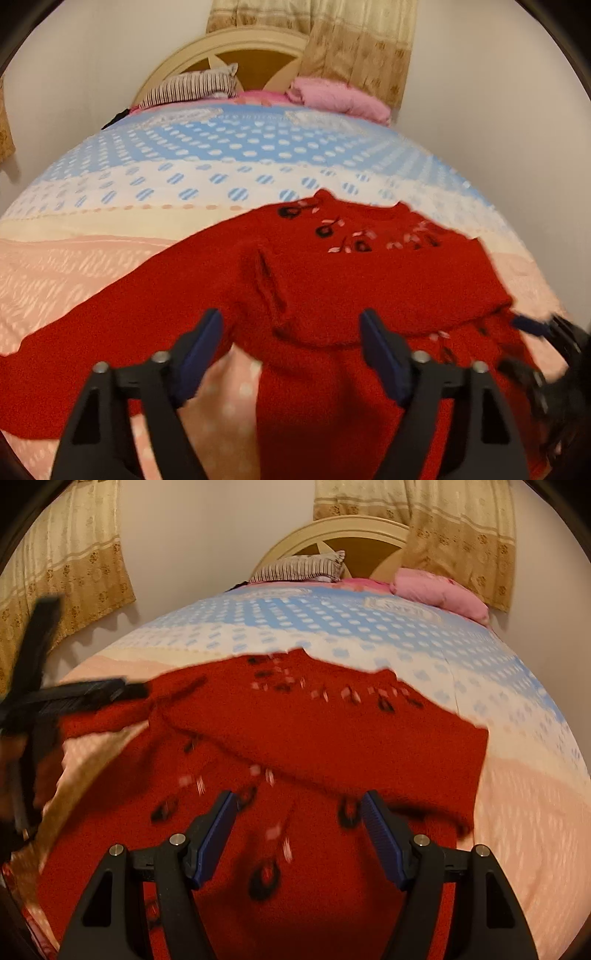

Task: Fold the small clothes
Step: 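Lift the held sleeve and fold it across the cardigan body with the right gripper, then release the sleeve with the right gripper while the left gripper moves to the other sleeve, then grasp the other sleeve cuff with the left gripper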

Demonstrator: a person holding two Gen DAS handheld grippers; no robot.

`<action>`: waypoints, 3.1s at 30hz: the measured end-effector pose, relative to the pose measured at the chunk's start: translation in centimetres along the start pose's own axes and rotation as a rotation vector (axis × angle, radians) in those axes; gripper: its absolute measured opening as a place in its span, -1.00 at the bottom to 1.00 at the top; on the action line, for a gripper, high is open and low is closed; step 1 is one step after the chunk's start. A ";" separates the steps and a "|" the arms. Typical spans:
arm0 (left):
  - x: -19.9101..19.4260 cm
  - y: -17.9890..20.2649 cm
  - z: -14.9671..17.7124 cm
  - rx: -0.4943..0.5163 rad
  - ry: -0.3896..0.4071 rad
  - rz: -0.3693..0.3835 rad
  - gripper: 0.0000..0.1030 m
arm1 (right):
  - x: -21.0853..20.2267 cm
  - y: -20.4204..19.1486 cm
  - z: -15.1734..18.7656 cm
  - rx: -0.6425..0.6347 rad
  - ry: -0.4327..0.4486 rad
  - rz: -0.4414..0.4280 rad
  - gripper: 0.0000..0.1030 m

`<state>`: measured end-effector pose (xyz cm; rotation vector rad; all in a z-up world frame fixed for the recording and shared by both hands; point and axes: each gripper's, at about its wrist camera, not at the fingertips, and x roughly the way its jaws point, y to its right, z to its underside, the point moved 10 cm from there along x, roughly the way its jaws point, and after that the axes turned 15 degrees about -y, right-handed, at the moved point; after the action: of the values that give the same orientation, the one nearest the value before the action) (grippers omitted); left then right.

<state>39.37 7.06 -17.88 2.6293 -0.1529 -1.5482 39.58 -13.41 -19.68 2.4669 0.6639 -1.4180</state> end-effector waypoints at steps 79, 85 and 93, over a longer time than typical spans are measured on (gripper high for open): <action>-6.7 -30.1 16.5 -0.961 0.228 0.160 -0.22 | 9.8 -9.8 -6.1 -0.138 -0.097 -0.006 0.70; -7.4 -31.3 16.9 -0.972 0.265 0.166 -0.43 | 9.8 -9.7 -6.1 -0.137 -0.095 -0.004 0.71; -9.2 -30.7 16.8 -0.902 0.289 0.150 -0.91 | 9.8 -9.8 -6.1 -0.134 -0.094 0.001 0.72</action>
<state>21.50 38.34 -21.84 2.0007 0.2947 -0.8591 43.67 0.29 -24.67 2.2835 0.7127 -1.4297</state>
